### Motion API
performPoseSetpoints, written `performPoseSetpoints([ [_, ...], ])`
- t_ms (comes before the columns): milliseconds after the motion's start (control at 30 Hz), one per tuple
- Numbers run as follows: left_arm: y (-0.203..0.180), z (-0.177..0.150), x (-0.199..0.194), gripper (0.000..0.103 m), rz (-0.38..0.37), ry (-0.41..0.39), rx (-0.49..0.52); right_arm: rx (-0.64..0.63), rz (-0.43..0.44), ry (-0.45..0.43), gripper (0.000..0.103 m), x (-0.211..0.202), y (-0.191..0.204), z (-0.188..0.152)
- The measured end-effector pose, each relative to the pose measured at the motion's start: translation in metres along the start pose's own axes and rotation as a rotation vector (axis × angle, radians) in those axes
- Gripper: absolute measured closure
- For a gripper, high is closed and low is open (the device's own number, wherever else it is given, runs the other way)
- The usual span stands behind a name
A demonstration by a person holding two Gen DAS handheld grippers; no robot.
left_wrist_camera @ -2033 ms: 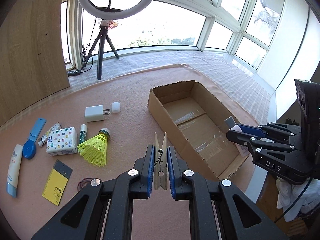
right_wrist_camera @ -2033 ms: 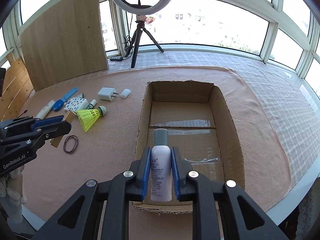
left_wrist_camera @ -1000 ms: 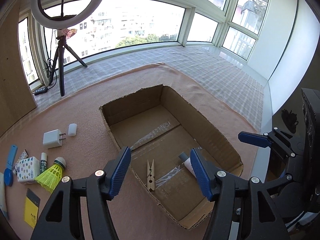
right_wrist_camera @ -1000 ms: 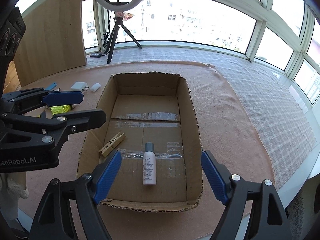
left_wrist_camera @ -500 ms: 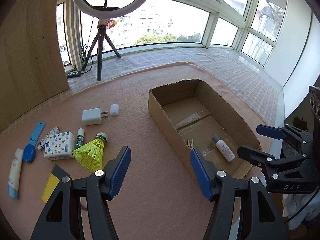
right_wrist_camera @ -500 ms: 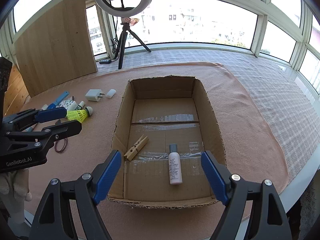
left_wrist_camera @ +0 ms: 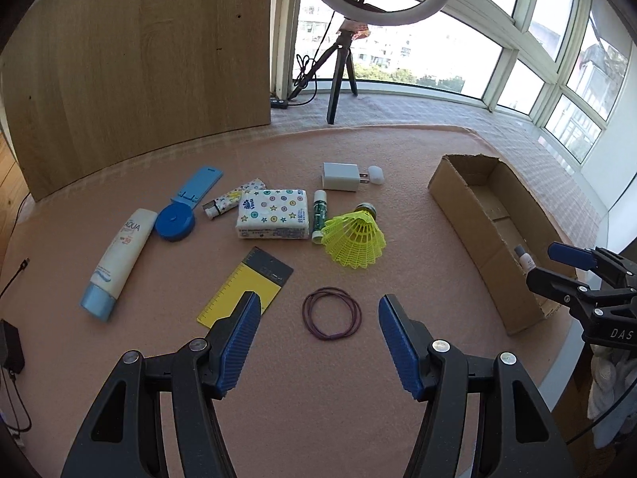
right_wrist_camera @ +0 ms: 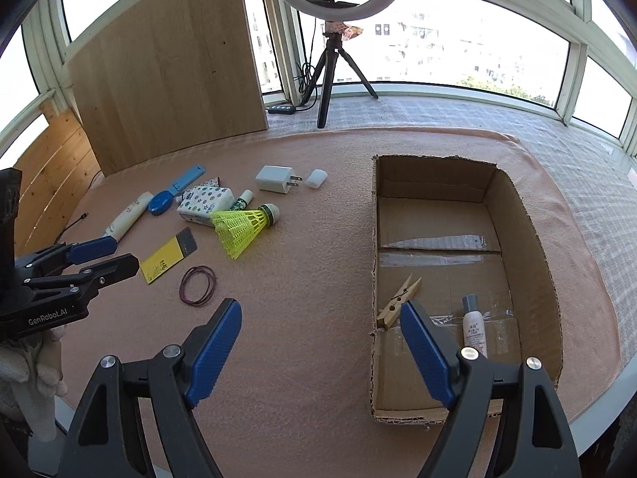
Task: Organize objects
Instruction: 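Withdraw both open grippers from the box back over the table items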
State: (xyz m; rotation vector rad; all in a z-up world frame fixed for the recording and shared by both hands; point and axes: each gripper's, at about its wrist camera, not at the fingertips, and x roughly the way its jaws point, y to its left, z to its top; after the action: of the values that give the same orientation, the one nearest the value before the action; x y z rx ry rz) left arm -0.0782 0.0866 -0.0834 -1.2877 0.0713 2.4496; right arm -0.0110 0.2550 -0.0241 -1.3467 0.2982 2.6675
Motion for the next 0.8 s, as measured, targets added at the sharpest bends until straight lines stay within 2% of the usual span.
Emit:
performPoseSetpoints([
  [200,0.043,-0.012,-0.005,0.038,0.058,0.015,-0.045,-0.05,0.013,0.009,0.024,0.014,0.033,0.004],
  [367,0.064,-0.016,0.0,0.038,0.073,0.04,-0.048,-0.088,0.019,0.025,0.024,0.031,0.058,0.005],
  [667,0.07,-0.02,0.027,0.038,0.039,0.107,0.01,-0.133,0.014,0.091,0.025,0.067,0.089,0.007],
  [800,0.067,-0.017,0.041,0.038,0.034,0.128,0.051,-0.159,0.006,0.126,0.031,0.084,0.098,0.007],
])
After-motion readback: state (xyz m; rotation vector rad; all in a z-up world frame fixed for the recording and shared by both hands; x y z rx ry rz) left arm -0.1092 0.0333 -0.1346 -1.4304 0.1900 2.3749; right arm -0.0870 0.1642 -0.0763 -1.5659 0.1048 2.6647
